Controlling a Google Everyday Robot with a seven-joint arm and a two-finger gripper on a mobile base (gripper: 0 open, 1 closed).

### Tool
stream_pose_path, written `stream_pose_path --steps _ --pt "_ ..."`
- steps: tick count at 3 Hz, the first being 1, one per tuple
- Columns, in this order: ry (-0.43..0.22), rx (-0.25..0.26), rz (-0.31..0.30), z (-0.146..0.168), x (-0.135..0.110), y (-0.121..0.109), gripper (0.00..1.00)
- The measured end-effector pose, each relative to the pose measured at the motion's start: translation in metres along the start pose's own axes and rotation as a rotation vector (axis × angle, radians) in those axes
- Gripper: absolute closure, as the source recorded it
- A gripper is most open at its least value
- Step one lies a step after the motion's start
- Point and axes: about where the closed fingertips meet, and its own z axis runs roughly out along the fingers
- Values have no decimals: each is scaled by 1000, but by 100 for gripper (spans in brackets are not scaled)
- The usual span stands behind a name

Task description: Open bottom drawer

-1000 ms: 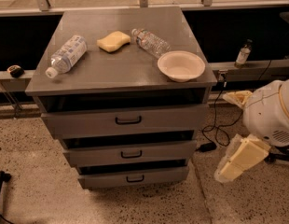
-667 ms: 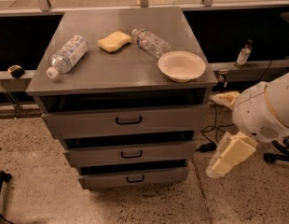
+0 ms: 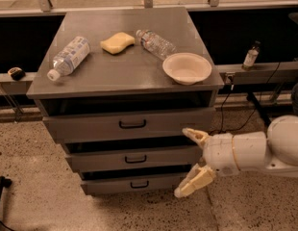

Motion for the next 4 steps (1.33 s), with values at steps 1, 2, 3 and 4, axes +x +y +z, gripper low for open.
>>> stream_pose_path --steps 1,2,3,4 --pt "-203 -13 -70 9 7 -7 0" --pt "-235 -21 -110 21 23 -4 0" --pt "-245 77 -135 42 51 -21 0" --pt "-156 160 -191 76 115 -32 0"
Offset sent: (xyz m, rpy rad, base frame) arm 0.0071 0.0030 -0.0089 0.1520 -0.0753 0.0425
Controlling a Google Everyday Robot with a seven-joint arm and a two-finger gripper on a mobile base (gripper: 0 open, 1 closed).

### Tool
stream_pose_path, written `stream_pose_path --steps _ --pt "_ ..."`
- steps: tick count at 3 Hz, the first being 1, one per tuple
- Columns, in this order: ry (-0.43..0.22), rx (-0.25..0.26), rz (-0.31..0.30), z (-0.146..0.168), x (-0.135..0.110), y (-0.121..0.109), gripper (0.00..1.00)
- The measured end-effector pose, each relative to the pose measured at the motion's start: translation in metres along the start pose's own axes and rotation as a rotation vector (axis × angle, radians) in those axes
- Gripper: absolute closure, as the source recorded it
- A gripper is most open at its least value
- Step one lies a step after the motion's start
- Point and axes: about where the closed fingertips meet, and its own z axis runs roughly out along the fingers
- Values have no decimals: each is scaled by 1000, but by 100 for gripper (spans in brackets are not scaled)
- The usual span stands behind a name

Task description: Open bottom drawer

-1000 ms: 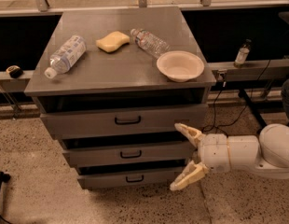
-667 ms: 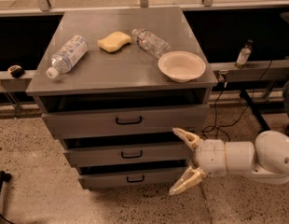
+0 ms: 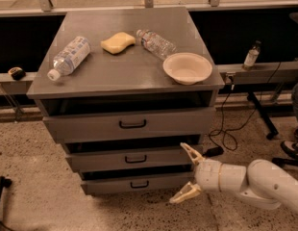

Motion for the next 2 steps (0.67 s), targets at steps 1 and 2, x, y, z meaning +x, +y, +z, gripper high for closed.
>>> stream_pose_path --steps 1,2 --pt "-20 87 85 21 88 -19 0" --pt "-36 112 112 26 101 -26 0"
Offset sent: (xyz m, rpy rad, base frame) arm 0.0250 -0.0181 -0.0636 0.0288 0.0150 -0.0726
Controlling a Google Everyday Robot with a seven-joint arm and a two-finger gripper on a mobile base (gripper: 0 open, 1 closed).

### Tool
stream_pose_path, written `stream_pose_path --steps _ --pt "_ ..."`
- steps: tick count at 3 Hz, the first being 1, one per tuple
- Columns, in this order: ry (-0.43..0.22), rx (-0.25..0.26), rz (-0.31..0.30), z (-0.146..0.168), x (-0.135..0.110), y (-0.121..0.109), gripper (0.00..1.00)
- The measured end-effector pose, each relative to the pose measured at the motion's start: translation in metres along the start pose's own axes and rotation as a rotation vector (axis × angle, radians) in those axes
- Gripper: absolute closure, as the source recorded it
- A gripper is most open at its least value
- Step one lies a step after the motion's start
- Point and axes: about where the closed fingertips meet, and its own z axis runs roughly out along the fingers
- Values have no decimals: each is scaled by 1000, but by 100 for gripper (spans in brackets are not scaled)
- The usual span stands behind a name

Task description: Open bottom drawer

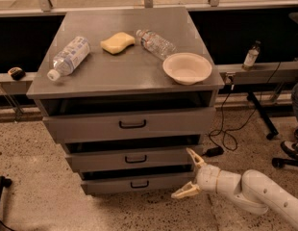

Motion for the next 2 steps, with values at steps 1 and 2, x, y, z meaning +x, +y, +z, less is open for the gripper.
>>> stream_pose_path --steps 1,2 --pt "134 -129 -90 1 33 -2 0" --pt "348 -278 -208 -5 82 -2 0"
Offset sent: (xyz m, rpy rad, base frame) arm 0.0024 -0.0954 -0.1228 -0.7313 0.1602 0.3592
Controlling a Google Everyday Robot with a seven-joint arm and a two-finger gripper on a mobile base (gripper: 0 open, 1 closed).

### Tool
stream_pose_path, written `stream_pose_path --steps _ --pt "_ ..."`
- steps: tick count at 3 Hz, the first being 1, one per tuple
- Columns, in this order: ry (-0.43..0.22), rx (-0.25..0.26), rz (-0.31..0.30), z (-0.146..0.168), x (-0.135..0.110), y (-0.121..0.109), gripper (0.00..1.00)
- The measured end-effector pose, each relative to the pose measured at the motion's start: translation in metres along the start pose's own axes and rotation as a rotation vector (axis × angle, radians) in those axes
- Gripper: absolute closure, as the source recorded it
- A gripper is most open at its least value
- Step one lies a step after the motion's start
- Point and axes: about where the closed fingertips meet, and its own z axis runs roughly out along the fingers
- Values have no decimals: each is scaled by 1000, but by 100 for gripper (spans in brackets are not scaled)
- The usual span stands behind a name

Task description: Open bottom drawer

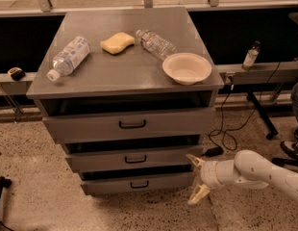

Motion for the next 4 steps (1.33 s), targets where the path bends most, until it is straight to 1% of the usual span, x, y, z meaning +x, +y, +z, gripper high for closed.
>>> stream_pose_path --steps 1,2,3,4 --pt "39 -84 -61 -5 38 5 0" --pt "4 -135 -65 -10 29 13 0" --pt "-12 -160 -74 22 33 19 0" --pt "-17 -135 -80 58 26 31 0"
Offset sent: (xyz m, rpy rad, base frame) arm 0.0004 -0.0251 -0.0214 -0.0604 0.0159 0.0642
